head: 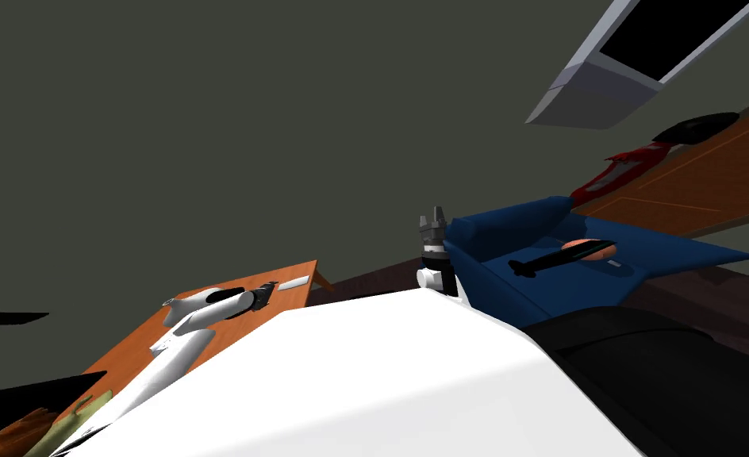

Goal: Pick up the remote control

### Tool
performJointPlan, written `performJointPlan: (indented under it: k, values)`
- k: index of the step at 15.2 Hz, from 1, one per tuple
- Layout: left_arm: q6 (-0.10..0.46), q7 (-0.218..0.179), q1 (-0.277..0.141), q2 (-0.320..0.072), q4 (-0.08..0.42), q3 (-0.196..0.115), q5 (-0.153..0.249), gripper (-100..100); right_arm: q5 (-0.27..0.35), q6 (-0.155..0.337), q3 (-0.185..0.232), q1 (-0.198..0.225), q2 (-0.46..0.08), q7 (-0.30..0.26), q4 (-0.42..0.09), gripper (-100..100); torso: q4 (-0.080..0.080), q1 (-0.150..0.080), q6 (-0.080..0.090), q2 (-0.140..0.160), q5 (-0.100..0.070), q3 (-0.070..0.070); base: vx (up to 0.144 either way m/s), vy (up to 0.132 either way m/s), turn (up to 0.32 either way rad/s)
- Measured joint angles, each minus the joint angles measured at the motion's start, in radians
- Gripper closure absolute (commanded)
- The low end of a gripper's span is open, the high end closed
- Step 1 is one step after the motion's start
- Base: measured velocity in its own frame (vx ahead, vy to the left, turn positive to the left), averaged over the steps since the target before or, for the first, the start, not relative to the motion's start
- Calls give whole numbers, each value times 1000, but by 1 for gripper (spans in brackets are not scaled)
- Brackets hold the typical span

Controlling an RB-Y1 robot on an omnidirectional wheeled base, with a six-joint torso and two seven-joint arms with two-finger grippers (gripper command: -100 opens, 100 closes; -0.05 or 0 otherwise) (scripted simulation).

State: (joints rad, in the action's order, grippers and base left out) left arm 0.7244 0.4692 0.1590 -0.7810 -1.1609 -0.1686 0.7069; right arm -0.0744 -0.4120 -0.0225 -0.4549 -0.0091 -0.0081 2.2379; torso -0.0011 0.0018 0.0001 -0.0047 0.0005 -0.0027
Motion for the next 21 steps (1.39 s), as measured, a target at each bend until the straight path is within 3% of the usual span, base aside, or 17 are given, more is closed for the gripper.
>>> performJointPlan:
  k: [6,12,14,19,21]
  values:
    - [92,34,-50,-20,150,-9,66,-100,0,0,0,0,0,0,0,0,0,1,0,-2,0,-1,88,39,-92]
    - [184,48,-66,-29,256,-22,121,-100,0,0,0,0,0,0,0,0,0,1,0,-2,0,-1,83,50,-89]
    - [202,62,-91,-29,312,-21,138,-100,0,0,0,0,0,0,0,0,0,0,0,-2,0,-1,77,43,-98]
    - [263,86,-108,-21,418,-28,188,-100,0,0,0,0,0,0,0,0,-1,2,0,-4,1,-2,103,62,-102]
    - [278,100,-138,-10,489,-24,202,-100,0,0,0,0,0,0,0,0,-1,2,0,-4,1,-2,103,68,-101]
